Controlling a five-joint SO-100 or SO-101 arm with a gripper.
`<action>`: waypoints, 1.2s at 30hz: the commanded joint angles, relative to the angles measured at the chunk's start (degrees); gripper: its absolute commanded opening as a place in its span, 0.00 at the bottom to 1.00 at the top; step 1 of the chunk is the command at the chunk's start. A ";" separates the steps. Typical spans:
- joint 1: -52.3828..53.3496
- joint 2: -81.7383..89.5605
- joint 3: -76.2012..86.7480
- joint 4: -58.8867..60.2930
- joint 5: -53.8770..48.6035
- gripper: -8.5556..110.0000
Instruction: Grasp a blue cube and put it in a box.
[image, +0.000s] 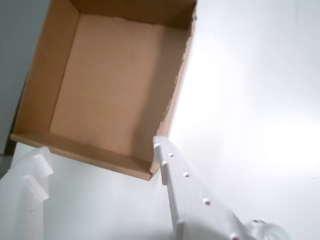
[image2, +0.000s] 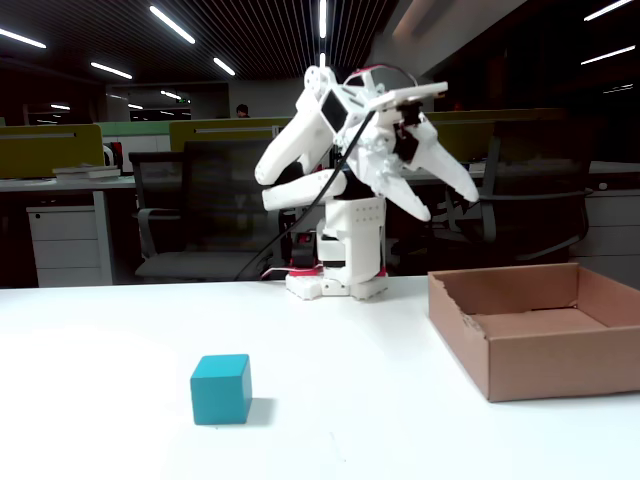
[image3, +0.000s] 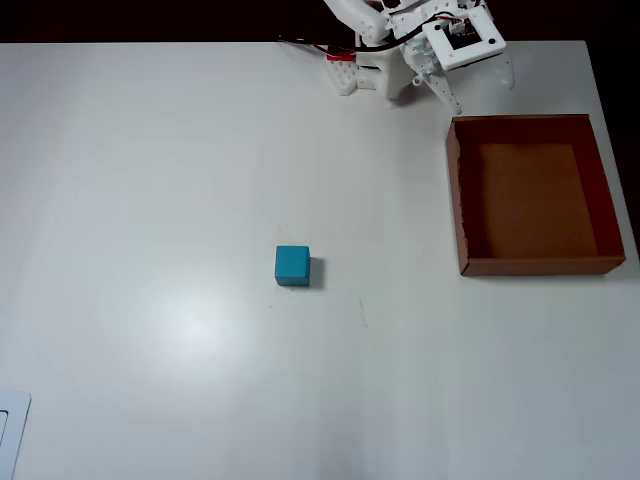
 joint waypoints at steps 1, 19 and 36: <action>2.99 -5.71 -7.73 0.09 -0.88 0.28; 26.81 -52.73 -43.33 -1.58 -6.86 0.30; 45.18 -83.58 -67.68 5.98 -26.98 0.31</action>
